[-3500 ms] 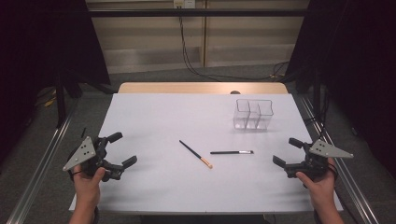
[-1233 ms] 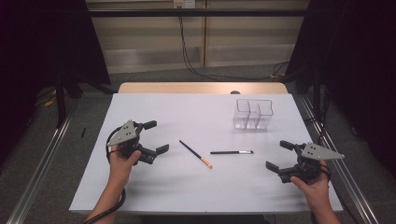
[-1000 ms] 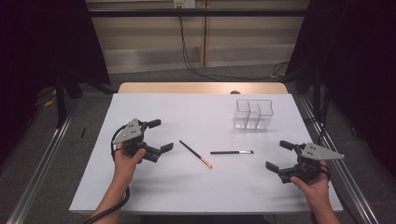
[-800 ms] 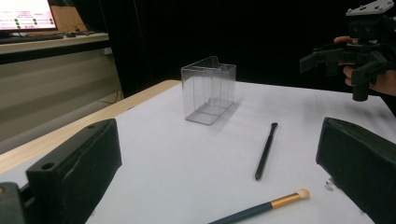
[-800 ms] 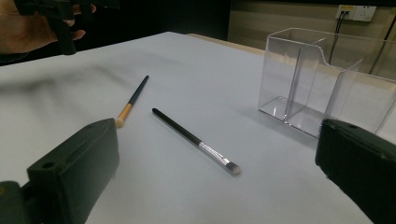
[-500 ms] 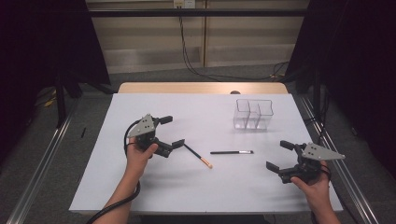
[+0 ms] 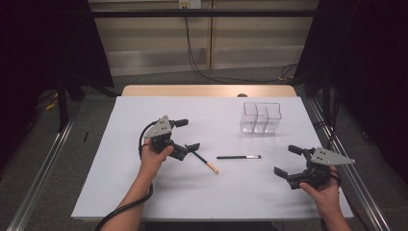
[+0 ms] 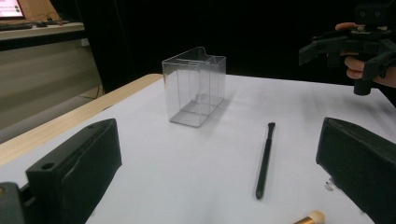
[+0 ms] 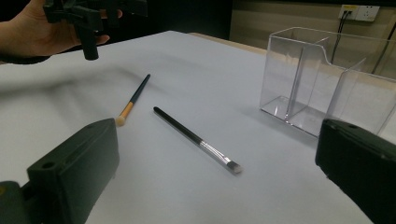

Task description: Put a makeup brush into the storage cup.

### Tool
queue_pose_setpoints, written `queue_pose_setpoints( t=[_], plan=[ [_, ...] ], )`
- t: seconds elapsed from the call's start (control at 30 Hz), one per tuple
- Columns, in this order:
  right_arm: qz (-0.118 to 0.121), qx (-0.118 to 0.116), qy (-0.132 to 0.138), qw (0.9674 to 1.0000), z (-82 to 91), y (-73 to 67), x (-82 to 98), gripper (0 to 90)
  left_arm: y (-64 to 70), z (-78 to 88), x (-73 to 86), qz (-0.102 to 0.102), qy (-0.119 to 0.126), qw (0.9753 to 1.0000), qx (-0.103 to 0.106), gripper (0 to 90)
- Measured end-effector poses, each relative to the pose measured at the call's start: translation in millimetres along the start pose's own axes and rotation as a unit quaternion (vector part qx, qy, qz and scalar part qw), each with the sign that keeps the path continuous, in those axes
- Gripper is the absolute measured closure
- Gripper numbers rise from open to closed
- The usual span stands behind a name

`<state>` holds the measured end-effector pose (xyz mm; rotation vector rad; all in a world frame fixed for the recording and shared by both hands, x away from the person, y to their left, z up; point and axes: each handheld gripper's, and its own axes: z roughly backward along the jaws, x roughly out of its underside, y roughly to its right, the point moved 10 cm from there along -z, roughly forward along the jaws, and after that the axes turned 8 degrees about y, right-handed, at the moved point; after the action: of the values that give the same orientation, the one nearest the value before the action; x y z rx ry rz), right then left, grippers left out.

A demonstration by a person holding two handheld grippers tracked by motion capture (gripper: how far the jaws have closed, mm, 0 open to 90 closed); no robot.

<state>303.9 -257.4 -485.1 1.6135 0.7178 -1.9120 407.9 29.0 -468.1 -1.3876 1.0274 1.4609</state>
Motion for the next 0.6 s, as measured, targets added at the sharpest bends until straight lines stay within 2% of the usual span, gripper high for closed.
queue_pose_setpoints(
  t=[0.3, 0.6],
  plan=[
    [0.002, -0.002, 0.0, 1.0, -0.2, -0.2, 0.0, 0.0, 1.4, -16.5, 11.1, 0.009, -0.031, 0.9994, 0.01, 0.0],
    [0.001, -0.003, 0.0, 1.0, 0.2, 0.2, 0.2, 0.0, 2.9, -21.9, 14.8, 0.011, -0.064, 0.9976, 0.025, 0.0]
  ],
)
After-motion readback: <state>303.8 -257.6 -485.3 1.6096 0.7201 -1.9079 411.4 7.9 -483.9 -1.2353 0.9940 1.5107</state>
